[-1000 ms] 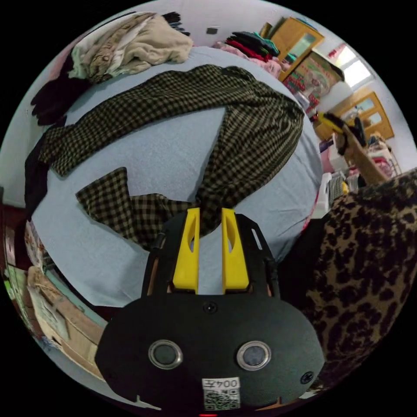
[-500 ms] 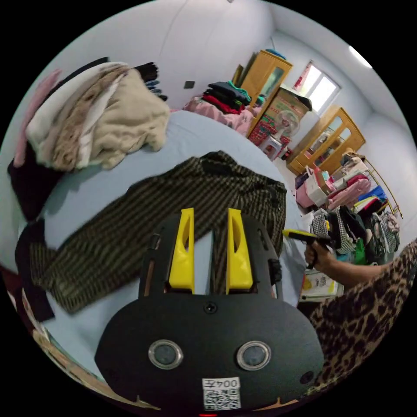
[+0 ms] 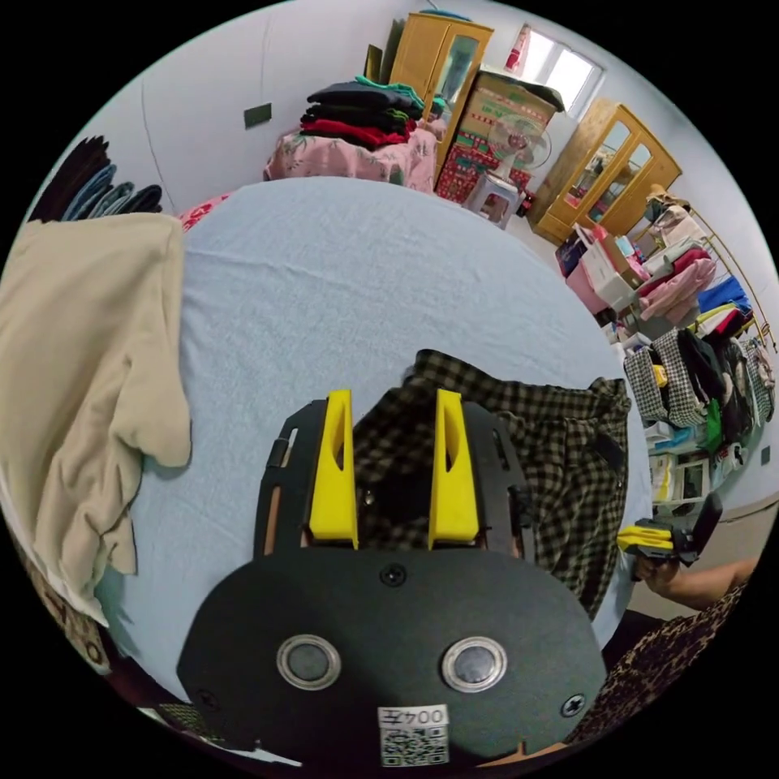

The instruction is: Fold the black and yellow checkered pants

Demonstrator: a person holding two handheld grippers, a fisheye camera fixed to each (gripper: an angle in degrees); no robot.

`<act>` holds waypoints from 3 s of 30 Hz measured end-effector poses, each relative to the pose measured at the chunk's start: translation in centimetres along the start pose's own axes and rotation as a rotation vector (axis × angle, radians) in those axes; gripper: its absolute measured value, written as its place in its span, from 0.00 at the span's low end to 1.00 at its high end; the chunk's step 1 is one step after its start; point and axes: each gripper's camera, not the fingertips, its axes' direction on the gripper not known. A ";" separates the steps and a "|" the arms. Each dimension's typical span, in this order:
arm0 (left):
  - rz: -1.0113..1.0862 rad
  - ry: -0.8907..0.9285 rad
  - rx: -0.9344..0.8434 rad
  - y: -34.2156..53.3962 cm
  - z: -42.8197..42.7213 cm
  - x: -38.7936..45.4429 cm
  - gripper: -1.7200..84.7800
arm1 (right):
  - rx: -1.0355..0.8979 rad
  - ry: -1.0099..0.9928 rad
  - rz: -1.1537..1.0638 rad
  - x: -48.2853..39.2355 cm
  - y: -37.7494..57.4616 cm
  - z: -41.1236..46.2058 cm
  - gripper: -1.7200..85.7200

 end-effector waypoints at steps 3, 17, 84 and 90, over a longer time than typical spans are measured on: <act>0.061 0.037 -0.063 -1.0 0.9 0.9 0.11 | 0.002 -0.032 0.022 0.6 0.6 0.1 0.02; -0.146 -0.029 -0.002 -6.4 -5.6 -0.1 0.07 | 0.004 0.008 0.006 -0.2 4.3 2.3 0.02; -0.818 -0.550 0.021 55.1 -65.0 -17.2 0.25 | -0.047 0.351 -0.352 -13.5 20.5 18.7 0.09; -0.909 -0.351 0.023 55.3 -66.3 -22.1 0.24 | -0.046 0.352 -0.351 -13.4 20.2 18.5 0.09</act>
